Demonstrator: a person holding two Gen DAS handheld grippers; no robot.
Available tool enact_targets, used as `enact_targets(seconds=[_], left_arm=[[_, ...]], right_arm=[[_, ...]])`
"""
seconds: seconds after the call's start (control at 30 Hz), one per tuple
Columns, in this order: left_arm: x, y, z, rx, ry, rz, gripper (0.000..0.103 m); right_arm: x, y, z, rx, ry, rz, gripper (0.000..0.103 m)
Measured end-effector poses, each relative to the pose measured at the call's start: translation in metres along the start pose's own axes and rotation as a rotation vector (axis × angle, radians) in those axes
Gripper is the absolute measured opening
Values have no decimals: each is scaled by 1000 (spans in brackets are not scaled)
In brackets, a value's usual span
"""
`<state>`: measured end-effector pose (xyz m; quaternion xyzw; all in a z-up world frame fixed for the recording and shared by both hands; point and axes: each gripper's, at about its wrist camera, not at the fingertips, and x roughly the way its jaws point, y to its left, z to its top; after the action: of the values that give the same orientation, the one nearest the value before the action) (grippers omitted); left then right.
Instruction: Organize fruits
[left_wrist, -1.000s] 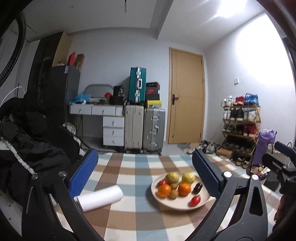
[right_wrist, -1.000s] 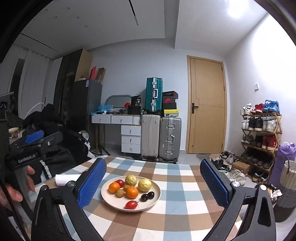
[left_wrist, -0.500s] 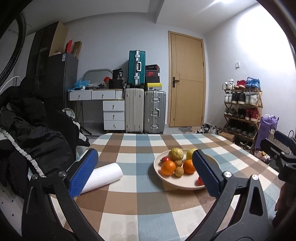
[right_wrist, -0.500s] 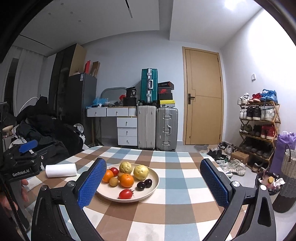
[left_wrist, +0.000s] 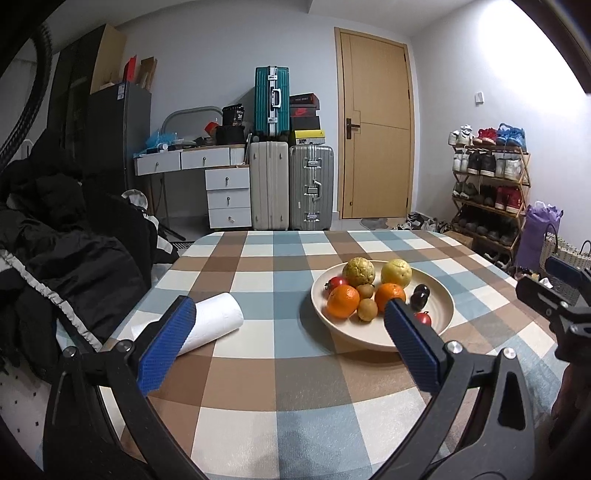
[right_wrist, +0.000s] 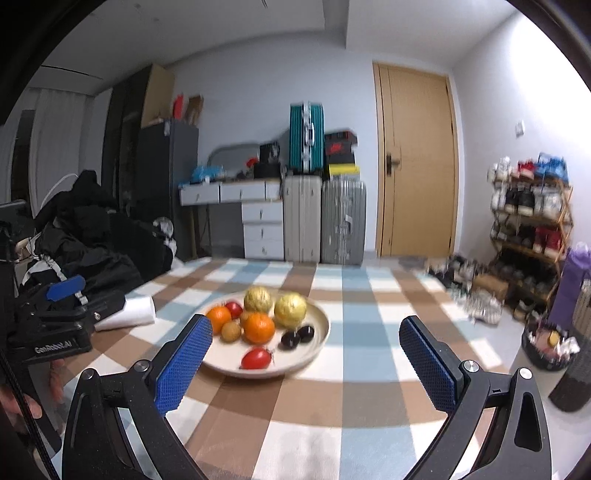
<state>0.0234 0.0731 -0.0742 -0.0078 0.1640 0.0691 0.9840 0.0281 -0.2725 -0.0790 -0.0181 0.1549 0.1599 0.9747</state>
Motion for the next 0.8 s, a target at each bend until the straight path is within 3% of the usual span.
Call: enact_targets(seconds=[0.2, 0.33, 0.53, 0.8], left_arm=[[7, -4, 2, 14, 34, 42, 102], [15, -7, 2, 30, 70, 18, 102], [3, -6, 0, 30, 3, 8, 102], [-2, -2, 1, 9, -4, -6, 102]], right_arm=[[3, 0, -1, 0, 11, -5, 103], [4, 0, -2, 2, 17, -3, 103], [0, -1, 0, 0, 12, -1, 103], [0, -1, 0, -1, 13, -1, 103]])
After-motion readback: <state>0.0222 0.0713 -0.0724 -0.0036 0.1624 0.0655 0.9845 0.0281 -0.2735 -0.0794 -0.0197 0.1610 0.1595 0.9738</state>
